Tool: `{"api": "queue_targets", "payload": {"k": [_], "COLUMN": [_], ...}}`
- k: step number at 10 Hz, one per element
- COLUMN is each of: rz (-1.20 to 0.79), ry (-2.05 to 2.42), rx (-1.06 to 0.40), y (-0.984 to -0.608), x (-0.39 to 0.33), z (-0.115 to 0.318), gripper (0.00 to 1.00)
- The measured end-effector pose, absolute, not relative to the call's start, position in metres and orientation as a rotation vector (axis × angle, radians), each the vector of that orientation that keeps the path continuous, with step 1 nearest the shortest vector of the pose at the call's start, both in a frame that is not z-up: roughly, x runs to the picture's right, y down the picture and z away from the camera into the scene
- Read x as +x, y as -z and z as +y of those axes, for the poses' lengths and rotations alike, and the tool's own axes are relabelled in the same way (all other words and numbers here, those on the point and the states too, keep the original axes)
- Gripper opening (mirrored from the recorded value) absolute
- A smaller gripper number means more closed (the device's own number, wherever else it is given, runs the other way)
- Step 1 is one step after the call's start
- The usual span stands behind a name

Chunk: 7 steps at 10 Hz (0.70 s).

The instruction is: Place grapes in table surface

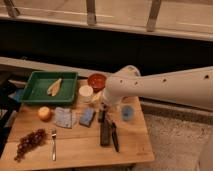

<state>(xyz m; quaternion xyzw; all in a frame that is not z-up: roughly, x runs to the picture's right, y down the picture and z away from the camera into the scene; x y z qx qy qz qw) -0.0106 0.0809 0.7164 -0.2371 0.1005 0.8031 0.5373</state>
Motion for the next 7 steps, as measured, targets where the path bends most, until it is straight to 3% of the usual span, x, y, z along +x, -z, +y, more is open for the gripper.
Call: {"api": "queue_targets", "payload": {"k": [2,7], "rz": [0.202,0.191], "ry": [-1.822,-1.815], "rx": [-0.624,-0.631], "y": [-0.7081,-0.7141], "x": [-0.0495,-0.0479], "z": [0.0876,0.0806], "gripper": [0.79,0.79]}}
